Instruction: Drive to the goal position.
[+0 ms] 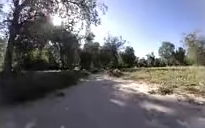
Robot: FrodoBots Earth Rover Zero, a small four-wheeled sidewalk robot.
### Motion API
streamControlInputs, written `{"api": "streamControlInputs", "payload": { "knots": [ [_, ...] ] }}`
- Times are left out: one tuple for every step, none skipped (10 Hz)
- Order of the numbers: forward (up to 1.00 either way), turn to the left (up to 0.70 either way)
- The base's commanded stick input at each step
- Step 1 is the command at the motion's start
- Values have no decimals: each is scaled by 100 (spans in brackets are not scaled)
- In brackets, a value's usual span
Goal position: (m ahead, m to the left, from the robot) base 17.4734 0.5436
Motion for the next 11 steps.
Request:
{"api": "streamControlInputs", "payload": {
  "knots": [
    [85, 0],
    [85, 0],
    [85, 0],
    [85, 0],
    [85, 0],
    [85, 0],
    [85, -10],
    [85, -32],
    [85, -21],
    [85, -10],
    [85, -4]
  ]
}}
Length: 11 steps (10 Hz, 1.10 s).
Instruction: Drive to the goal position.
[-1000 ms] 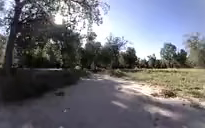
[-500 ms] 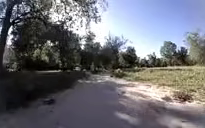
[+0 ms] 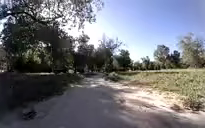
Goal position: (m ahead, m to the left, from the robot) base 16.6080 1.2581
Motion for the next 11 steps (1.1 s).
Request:
{"api": "streamControlInputs", "payload": {
  "knots": [
    [85, 0],
    [85, 0],
    [85, 0],
    [85, 0],
    [85, 0],
    [85, 0],
    [85, 0],
    [85, 0],
    [85, 0],
    [85, 0],
    [85, 0]
  ]
}}
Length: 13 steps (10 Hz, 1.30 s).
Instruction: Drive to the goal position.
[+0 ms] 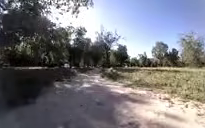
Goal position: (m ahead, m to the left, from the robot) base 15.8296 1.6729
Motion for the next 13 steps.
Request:
{"api": "streamControlInputs", "payload": {
  "knots": [
    [85, 0],
    [85, 0],
    [85, 0],
    [85, 0],
    [85, 0],
    [85, 0],
    [85, 0],
    [85, 0],
    [85, 0],
    [85, 0],
    [85, 0],
    [85, 0],
    [85, 0]
  ]
}}
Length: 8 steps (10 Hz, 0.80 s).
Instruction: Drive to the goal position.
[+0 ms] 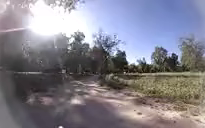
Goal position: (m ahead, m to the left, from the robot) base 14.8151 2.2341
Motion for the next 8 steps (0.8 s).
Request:
{"api": "streamControlInputs", "payload": {
  "knots": [
    [85, 0],
    [85, 0],
    [85, 28],
    [85, 18],
    [85, 0],
    [85, 0],
    [85, 0],
    [85, 0]
  ]
}}
